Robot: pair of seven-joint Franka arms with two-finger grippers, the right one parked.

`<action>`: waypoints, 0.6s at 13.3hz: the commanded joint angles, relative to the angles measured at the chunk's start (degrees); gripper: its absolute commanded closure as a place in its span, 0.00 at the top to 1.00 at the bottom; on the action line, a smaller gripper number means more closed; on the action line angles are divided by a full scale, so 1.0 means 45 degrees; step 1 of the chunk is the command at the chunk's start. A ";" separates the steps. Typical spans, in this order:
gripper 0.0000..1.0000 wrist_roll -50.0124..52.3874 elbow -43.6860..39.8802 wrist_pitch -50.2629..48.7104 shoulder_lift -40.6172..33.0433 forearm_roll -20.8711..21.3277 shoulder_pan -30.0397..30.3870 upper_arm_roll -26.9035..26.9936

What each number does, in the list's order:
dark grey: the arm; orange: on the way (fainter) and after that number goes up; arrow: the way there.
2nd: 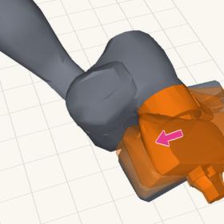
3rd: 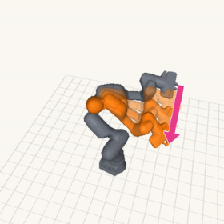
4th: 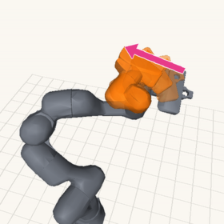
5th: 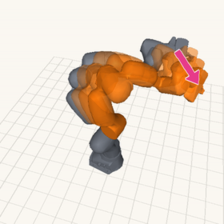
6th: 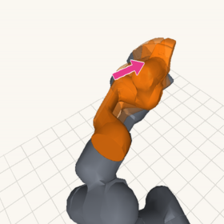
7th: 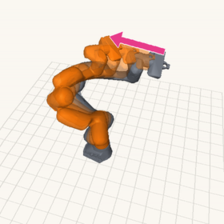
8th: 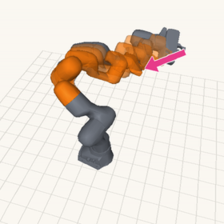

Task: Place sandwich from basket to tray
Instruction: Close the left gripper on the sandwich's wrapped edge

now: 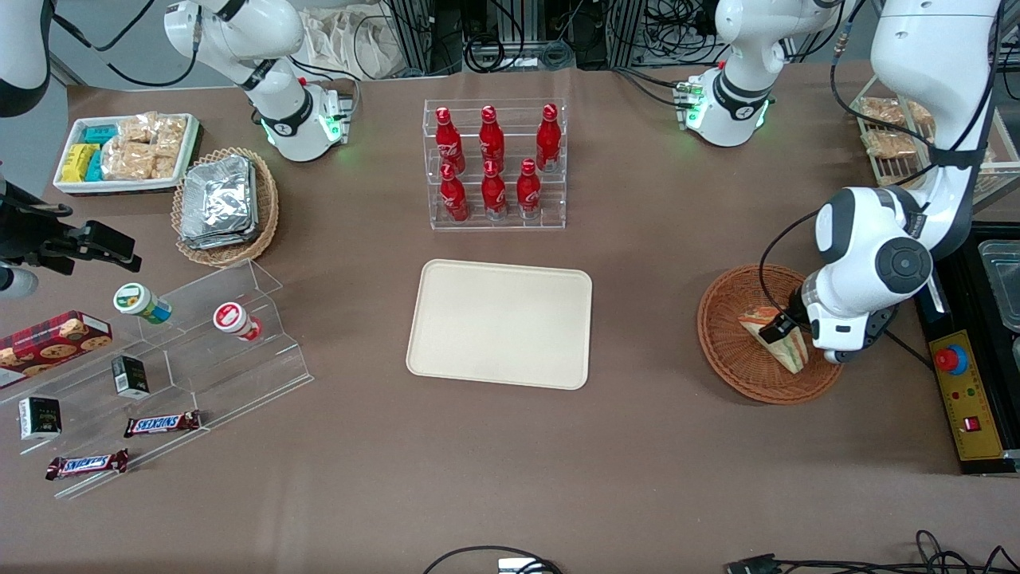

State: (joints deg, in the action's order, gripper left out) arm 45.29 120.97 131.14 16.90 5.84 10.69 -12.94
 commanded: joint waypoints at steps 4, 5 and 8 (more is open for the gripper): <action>1.00 -0.0123 0.0286 0.1444 0.0482 0.1082 0.0086 0.0003; 1.00 -0.0278 0.0306 0.1444 0.0482 0.1337 0.0105 0.0003; 0.97 -0.1037 0.0345 0.1367 0.0462 0.1417 0.0145 0.0003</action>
State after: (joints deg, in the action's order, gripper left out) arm 43.15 121.36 136.48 19.92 11.26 10.88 -12.91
